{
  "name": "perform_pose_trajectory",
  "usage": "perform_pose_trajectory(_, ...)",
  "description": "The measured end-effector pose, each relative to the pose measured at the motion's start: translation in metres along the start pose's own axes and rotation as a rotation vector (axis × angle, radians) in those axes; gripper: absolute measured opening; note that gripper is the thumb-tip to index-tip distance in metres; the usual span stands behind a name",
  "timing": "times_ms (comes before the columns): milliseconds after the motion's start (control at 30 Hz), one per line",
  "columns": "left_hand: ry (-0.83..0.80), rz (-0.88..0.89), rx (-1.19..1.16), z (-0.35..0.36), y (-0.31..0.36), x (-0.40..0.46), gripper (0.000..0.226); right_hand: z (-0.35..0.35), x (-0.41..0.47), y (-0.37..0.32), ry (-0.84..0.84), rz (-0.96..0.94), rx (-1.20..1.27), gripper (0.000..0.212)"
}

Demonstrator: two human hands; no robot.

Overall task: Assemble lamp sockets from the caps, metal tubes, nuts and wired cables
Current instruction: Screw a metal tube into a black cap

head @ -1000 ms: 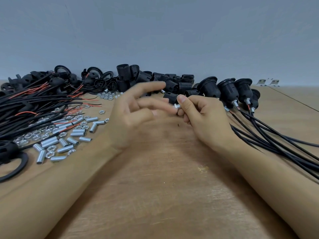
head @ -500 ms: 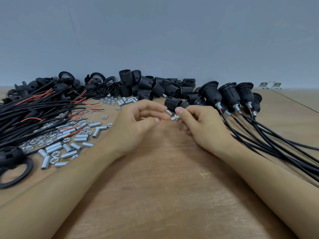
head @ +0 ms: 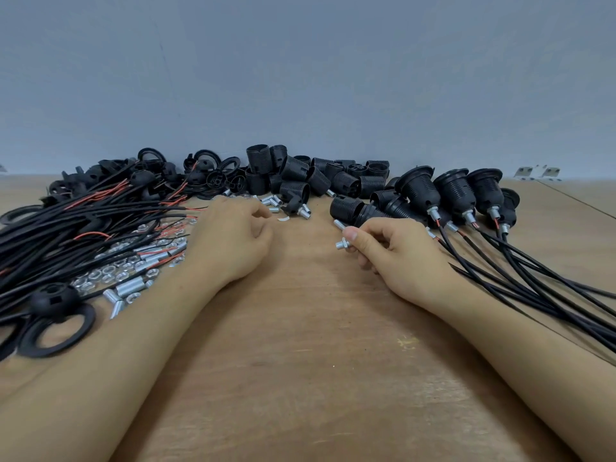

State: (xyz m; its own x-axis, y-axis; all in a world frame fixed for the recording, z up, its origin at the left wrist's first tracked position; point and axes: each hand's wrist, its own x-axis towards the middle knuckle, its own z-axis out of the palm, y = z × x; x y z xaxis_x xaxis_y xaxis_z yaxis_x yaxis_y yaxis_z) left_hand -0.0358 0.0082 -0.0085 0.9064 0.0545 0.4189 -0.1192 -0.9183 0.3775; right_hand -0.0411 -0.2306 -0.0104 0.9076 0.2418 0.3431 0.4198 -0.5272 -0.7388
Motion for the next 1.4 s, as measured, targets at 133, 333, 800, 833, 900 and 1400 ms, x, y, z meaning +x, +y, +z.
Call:
perform_pose_trajectory(133,0.004,-0.086,-0.001,0.002,-0.008,0.027,0.026,0.0,0.0,-0.002,-0.011,0.001,-0.004,0.027)
perform_pose_trajectory(333,-0.075,-0.132,0.153,0.005,-0.034,0.092,0.044,-0.001,-0.001,-0.001,-0.015,-0.002,-0.008,0.027)
perform_pose_trajectory(800,0.306,-0.189,-0.179,-0.004,-0.017,0.081,0.026,-0.002,0.003,0.003,0.006,0.013,0.066,0.02)
perform_pose_trajectory(833,0.327,-0.184,-0.237,-0.009,-0.008,0.072,0.023,-0.002,0.003,0.003,0.016,0.022,0.102,0.017)
perform_pose_trajectory(900,0.263,-0.198,-0.516,-0.013,0.014,0.045,0.018,-0.003,0.003,0.001,0.052,0.041,0.208,0.009)
perform_pose_trajectory(1400,-0.407,-0.172,-1.41,0.018,0.049,-0.026,0.039,-0.006,-0.007,-0.005,0.088,-0.194,0.289,0.021)
